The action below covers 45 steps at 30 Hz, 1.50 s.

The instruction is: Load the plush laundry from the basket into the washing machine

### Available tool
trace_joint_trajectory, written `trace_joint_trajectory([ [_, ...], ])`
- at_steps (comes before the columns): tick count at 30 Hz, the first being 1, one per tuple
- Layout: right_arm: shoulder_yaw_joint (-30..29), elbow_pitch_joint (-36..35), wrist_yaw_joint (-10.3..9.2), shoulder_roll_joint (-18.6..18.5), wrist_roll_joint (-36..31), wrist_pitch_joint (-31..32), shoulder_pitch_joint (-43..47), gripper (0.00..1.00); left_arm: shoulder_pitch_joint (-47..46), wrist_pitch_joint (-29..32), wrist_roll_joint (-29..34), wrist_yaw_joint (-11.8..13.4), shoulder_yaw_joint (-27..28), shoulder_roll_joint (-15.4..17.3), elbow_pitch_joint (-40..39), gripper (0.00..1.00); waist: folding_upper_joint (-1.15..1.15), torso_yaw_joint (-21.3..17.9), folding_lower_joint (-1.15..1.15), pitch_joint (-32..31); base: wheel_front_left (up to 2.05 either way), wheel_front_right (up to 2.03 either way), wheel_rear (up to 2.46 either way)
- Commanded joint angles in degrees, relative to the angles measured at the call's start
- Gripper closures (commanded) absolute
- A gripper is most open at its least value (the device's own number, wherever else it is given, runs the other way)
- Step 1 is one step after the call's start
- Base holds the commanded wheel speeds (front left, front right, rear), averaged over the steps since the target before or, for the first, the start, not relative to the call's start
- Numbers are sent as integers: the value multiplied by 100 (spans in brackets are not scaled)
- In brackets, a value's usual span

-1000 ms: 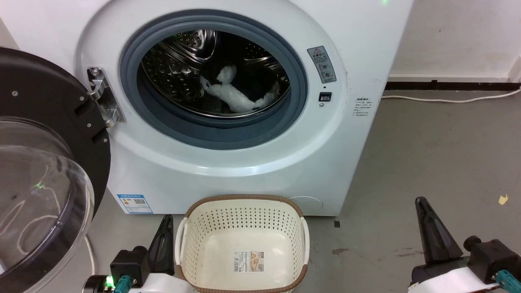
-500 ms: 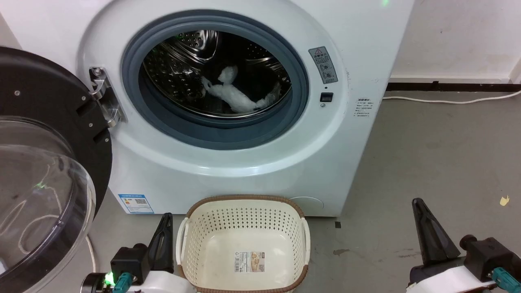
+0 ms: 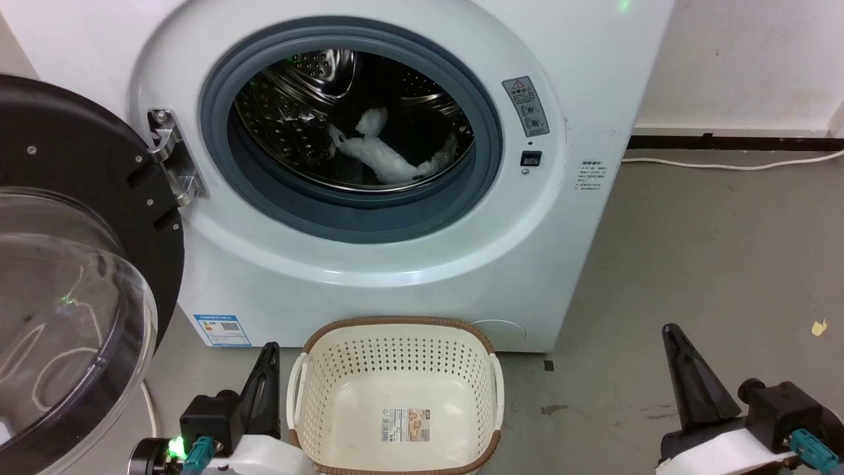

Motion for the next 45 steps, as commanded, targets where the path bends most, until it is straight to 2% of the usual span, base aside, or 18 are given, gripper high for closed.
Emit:
trace_joint_trajectory([
  [1, 6, -31, -2, -2, -56, 32, -51, 100, -1, 40, 63, 33, 28, 0, -51, 100, 0, 3, 0, -1, 0, 0, 0],
  [45, 104, -81, -4, -4, -223, 609, -125, 100, -2, 613, 408, 78, 166, -9, -468, 100, 0, 80, 0, -38, 0, 0, 0],
])
